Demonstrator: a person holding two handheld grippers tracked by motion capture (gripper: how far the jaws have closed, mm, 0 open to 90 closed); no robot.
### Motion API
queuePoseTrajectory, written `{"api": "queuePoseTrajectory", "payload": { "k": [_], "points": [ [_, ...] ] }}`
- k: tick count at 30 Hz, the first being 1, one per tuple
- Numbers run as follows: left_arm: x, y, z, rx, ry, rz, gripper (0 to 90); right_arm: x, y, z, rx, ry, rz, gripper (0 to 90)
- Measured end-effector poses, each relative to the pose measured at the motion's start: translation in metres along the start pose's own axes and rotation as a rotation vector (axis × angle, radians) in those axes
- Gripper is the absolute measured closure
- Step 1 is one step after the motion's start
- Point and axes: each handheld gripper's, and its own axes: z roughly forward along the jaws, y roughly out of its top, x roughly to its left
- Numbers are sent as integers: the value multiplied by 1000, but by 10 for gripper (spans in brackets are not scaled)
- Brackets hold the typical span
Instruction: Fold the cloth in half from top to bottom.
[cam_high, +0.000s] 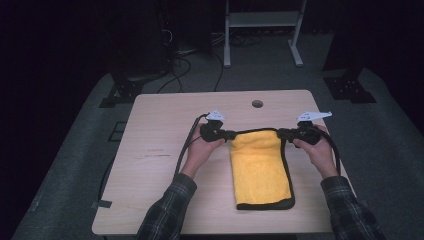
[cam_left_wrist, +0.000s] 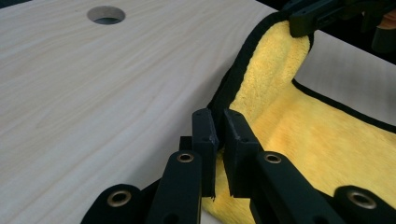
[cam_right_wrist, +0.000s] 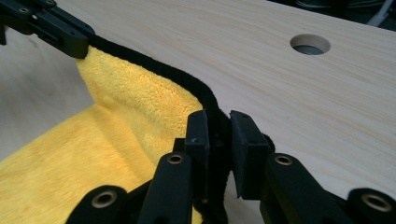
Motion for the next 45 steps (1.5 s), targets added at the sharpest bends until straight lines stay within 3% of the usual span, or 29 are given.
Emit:
{"api": "queuePoseTrajectory", "payload": {
  "k": [11, 19, 28, 45],
  "points": [
    [-35, -21, -17, -12, -93, -19, 836, 27, -24, -24, 29, 34, -42, 773],
    [-61, -33, -29, -3, -151, -19, 836, 45, -39, -43, 38, 49, -41, 773],
    [-79, -47, -38, 12, -199, -20, 836, 67, -54, -64, 29, 73, -40, 771],
    [-98, -75, -28, 104, -252, -17, 833, 87, -93, -72, 110, 101, -34, 757]
  ]
}}
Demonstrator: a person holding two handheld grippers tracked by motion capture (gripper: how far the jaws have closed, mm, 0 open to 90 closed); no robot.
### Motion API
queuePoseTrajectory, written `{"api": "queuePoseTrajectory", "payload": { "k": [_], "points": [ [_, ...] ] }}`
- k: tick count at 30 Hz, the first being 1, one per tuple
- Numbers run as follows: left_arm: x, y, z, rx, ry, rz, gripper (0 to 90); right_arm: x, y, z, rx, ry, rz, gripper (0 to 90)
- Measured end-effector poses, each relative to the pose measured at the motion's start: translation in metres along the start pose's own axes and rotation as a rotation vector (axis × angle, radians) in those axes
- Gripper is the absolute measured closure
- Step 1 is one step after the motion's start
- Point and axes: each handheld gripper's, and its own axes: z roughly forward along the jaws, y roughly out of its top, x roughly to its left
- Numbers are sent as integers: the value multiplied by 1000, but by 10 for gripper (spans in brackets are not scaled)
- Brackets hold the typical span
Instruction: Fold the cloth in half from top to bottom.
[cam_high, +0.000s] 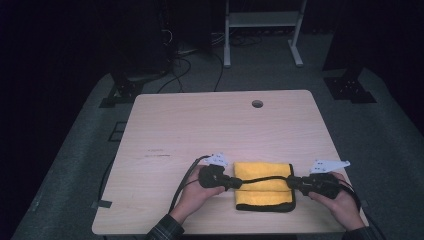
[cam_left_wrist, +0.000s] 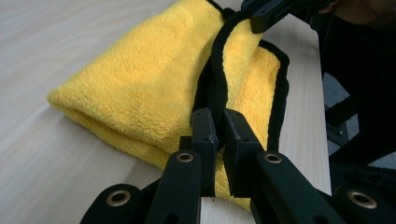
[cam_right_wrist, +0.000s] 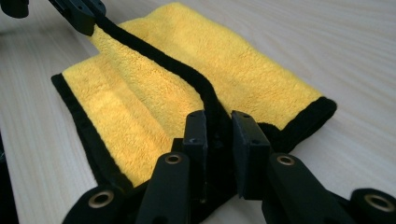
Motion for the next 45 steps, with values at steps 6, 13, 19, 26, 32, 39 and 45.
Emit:
{"api": "queuePoseTrajectory", "payload": {
  "k": [6, 13, 19, 26, 32, 39, 45],
  "points": [
    [-1, -5, 3, 29, -15, -3, 794, 6, -7, -2, 21, 5, -8, 717],
    [-8, -10, -1, 42, -50, 6, 712, 13, -15, -13, 20, 24, -5, 667],
    [-16, -14, -10, 22, -73, 12, 685, 20, -22, -29, 1, 62, -3, 655],
    [-19, 0, -27, -76, -54, 36, 685, 31, -14, -42, -57, 108, -26, 690],
    [-7, 9, -11, -73, -20, 25, 782, 33, 6, -29, -61, 97, -49, 793],
    [0, 9, 26, 1, -8, 33, 796, 26, 19, 14, 5, 88, -77, 817],
    [-13, 2, 38, 63, -29, 70, 782, 32, 19, 37, 77, 114, -110, 816]
  ]
}}
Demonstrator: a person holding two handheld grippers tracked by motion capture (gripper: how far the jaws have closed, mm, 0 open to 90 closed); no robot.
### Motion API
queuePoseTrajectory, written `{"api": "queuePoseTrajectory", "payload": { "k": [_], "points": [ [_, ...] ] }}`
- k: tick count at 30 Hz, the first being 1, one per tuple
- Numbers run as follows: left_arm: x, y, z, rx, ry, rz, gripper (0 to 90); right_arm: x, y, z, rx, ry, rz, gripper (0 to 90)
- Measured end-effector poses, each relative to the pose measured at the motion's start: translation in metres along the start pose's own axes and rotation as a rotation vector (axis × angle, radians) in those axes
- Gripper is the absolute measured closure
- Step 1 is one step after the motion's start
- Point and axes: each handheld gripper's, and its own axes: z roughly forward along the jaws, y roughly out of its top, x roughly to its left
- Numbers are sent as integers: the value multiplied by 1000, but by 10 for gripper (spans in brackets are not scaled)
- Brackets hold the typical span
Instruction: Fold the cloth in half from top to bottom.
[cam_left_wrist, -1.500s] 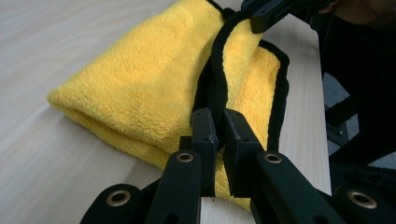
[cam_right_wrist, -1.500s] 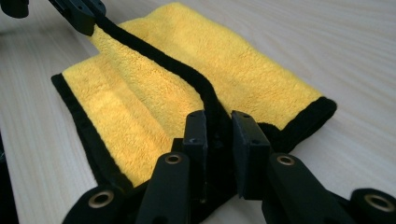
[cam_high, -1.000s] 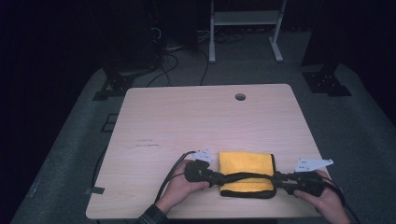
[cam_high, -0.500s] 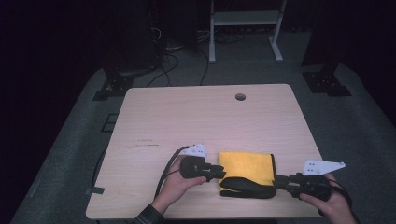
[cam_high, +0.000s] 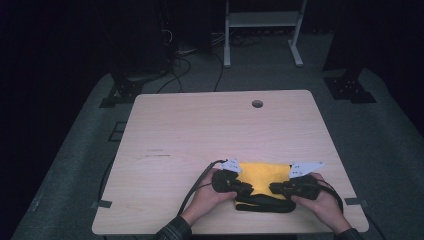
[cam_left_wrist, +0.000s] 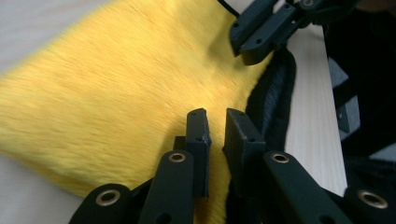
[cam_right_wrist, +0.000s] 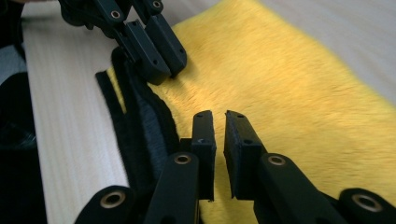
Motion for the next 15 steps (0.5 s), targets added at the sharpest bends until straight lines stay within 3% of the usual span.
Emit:
{"api": "queuePoseTrajectory", "payload": {
  "k": [6, 9, 15],
  "points": [
    [-13, -7, -1, 27, -1, 27, 752, 15, -4, 4, 26, 72, -48, 817],
    [-12, -11, 0, 9, -7, 14, 754, 18, -9, 10, 59, 64, -59, 823],
    [-15, -4, -13, -22, 3, 24, 643, 17, -5, 3, 15, 46, -67, 719]
  ]
}}
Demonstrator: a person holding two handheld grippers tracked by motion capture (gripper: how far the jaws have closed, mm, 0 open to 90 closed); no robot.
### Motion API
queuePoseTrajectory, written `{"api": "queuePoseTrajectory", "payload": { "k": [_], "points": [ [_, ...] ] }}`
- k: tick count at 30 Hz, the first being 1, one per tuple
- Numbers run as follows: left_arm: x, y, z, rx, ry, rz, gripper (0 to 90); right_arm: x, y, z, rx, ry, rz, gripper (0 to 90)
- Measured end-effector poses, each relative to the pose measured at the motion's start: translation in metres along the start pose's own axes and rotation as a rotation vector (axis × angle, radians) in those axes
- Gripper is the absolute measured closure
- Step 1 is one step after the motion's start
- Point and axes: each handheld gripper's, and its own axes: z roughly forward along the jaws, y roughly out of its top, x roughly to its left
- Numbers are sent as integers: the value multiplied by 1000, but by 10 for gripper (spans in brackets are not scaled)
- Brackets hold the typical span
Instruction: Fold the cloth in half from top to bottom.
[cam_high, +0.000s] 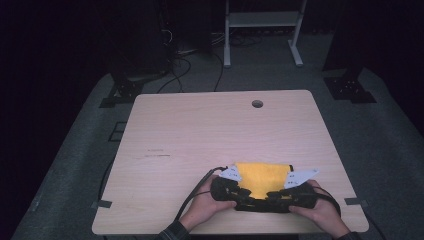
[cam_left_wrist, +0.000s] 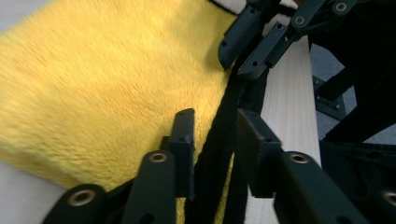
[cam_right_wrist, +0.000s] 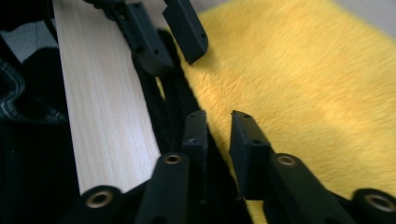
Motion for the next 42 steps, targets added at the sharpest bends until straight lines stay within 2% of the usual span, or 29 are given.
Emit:
{"api": "queuePoseTrajectory", "payload": {
  "k": [2, 8, 13, 19, 23, 26, 30, 34, 37, 42],
  "points": [
    [1, 1, -8, -18, 21, 3, 590, -3, 1, -6, -38, -27, 8, 654],
    [12, -8, -33, -45, 134, -12, 380, -21, 0, -22, -136, -153, 47, 473],
    [22, -24, -57, -57, 249, -33, 231, -35, -7, -33, -160, -250, 72, 397],
    [31, -40, -82, -74, 307, -78, 168, -50, -17, -45, -169, -316, 117, 353],
    [36, -52, -97, -70, 359, -99, 139, -58, -27, -52, -160, -362, 139, 313],
    [42, -62, -108, -53, 405, -119, 113, -66, -35, -55, -134, -390, 178, 263],
    [51, -77, -122, -9, 478, -127, 86, -72, -45, -56, -104, -420, 221, 239],
    [59, -93, -132, 26, 513, -164, 65, -78, -53, -56, -60, -435, 258, 211],
    [63, -102, -135, 52, 540, -179, 65, -81, -58, -54, -24, -444, 268, 207],
    [67, -108, -138, 71, 577, -152, 42, -83, -62, -53, -5, -458, 267, 202]
  ]
}}
